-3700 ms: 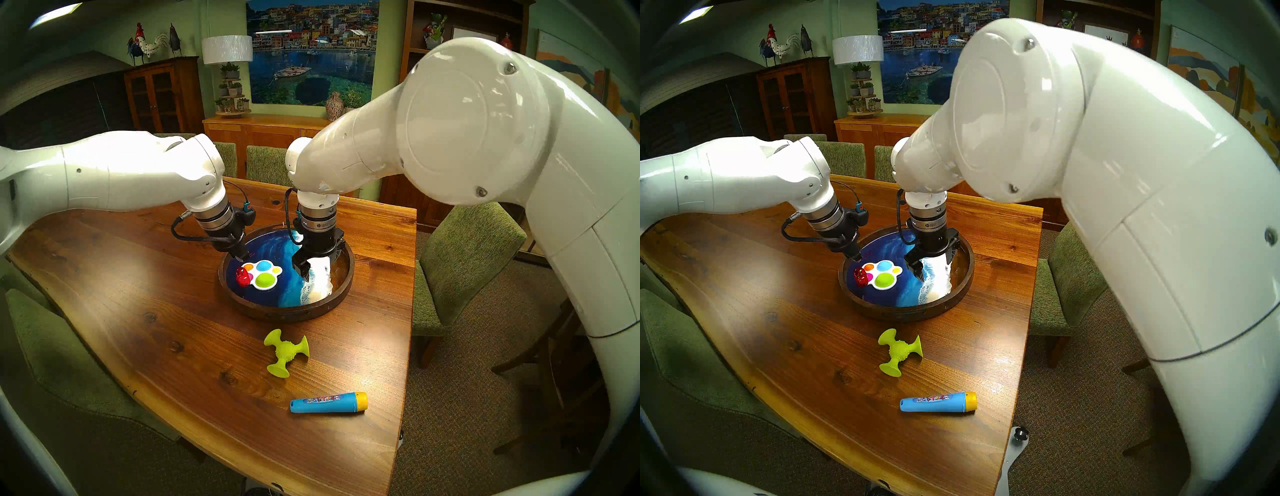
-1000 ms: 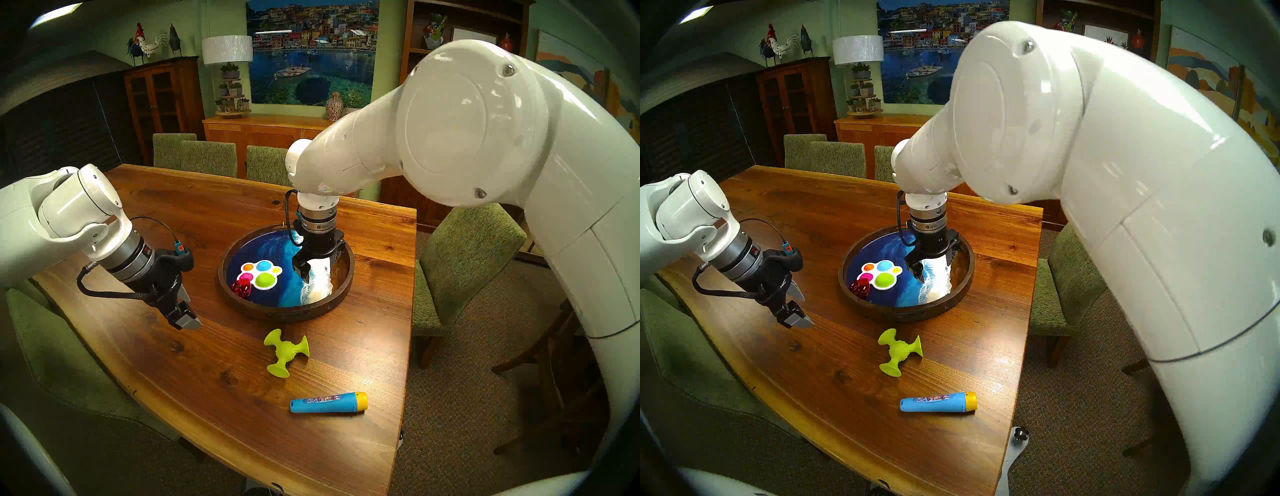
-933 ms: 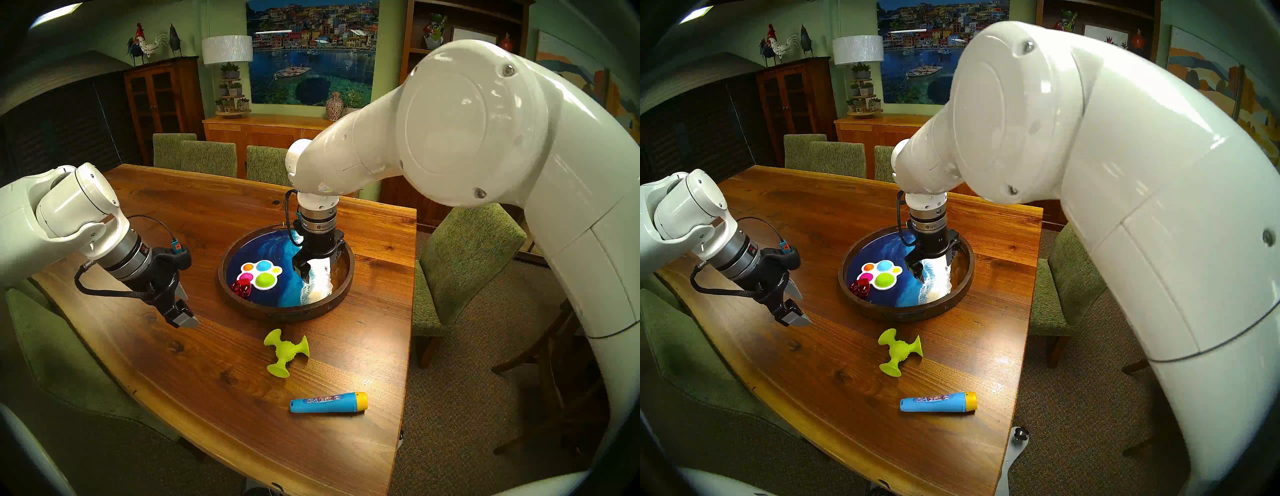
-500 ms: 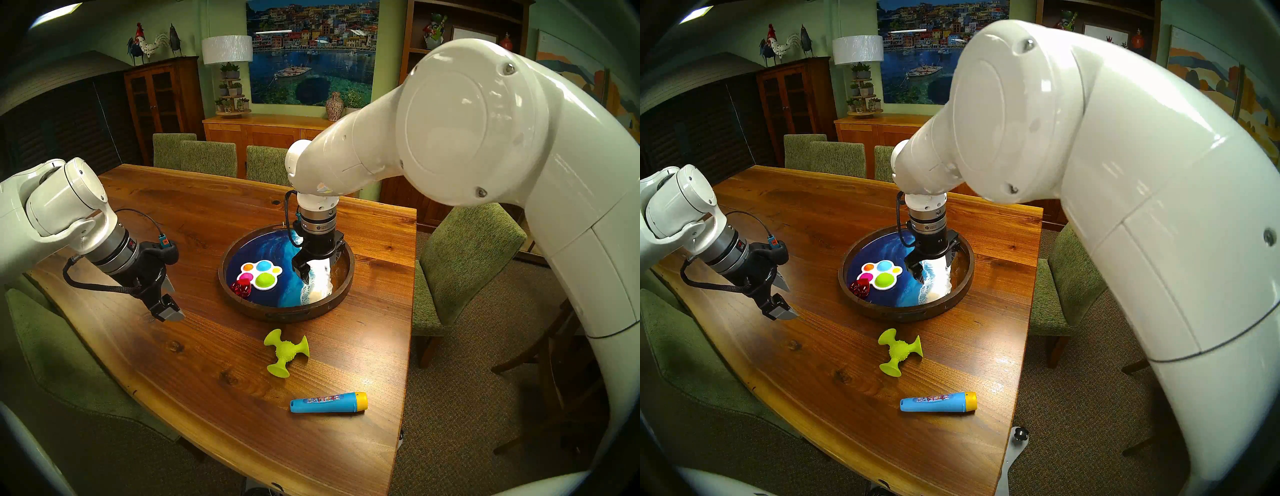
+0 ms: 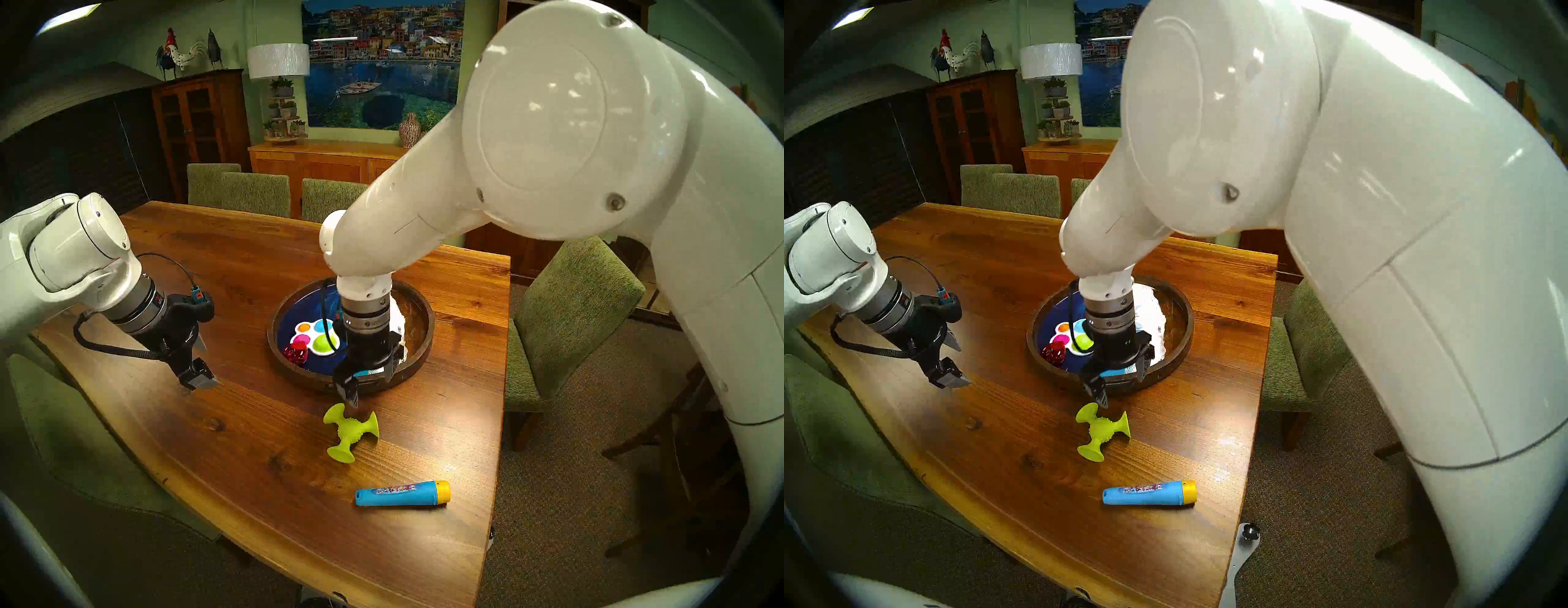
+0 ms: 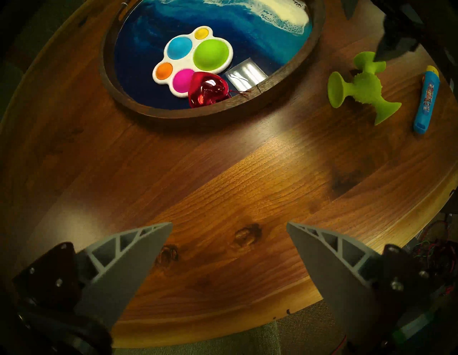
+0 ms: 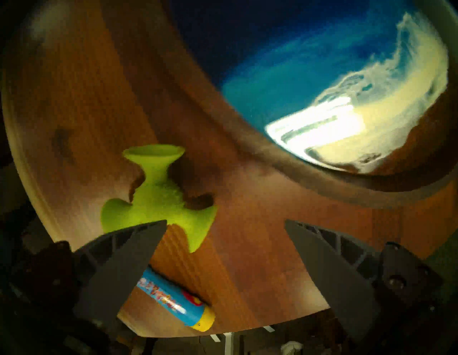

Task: Put toys in center tray

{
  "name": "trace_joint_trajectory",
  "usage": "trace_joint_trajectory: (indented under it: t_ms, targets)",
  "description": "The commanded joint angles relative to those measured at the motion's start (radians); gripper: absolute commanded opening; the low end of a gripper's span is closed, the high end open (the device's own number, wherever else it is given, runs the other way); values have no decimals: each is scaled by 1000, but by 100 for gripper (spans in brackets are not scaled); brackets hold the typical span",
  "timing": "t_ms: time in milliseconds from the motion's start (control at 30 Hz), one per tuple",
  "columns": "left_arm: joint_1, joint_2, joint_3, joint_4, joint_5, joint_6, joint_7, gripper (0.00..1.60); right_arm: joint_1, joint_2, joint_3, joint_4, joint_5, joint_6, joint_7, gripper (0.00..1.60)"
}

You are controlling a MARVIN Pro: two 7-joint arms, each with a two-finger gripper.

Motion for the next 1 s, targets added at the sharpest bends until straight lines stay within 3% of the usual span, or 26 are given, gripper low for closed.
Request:
trace_joint_trajectory:
  t_ms: [0,400,967]
  targets:
    - [-37,-8,-10,-2,15,-2,-55,160,109,2,42,-74,8,0,12,160]
    - [-52,-8,4,-10,42,-2,-66,160,214,9,122,-251,40,-12,8,160]
    - [-87,-8,33,-13,77,-2,-93,160,274,2,174,-371,92,-180,-93,160]
